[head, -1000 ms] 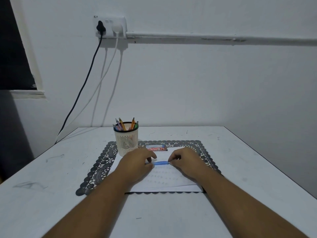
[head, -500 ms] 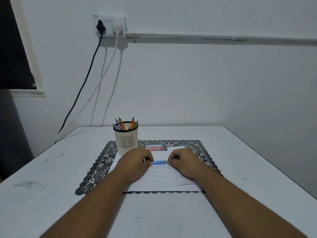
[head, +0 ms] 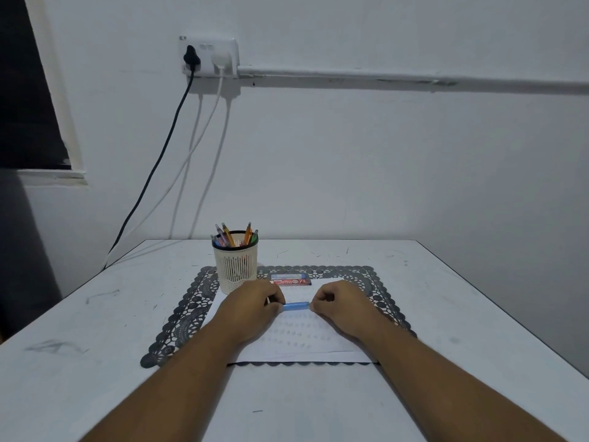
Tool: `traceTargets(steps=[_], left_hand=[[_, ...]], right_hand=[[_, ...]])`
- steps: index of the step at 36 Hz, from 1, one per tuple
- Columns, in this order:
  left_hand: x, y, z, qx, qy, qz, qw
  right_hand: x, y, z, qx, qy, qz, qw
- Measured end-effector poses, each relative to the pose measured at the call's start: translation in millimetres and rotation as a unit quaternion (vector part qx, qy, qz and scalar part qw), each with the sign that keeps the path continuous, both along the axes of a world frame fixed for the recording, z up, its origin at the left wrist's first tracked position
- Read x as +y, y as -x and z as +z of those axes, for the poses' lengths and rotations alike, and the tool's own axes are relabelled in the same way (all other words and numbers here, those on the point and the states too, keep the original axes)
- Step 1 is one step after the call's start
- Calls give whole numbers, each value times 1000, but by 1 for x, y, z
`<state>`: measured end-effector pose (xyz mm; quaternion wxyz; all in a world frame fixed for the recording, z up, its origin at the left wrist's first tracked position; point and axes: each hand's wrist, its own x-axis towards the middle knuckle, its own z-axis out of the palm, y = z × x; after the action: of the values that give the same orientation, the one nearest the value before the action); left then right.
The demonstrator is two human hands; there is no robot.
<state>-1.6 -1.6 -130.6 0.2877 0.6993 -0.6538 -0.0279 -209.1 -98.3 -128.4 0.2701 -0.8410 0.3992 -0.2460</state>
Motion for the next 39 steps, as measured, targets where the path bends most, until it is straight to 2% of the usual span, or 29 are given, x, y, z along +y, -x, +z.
traceTargets(steps=[4, 9, 17, 22, 27, 39], left_hand=[[1, 3, 0, 11, 12, 12, 1000], [0, 3, 0, 12, 12, 17, 1000], [0, 3, 0, -3, 13, 22, 1000], [-1, 5, -1, -1, 3, 20, 1000], [-2, 7, -2, -13, -7, 2, 1000], [-1, 7, -3, -13, 10, -14, 1000]], right_hand=[[3, -5, -3, -20, 19, -41, 999], [15, -9, 0, 56, 118, -51, 990], [12, -6, 1, 136, 171, -59, 974], [-2, -7, 4, 138, 120, -89, 979], [-17, -22, 12, 96, 71, -79, 990], [-37, -60, 14, 170, 174, -71, 967]])
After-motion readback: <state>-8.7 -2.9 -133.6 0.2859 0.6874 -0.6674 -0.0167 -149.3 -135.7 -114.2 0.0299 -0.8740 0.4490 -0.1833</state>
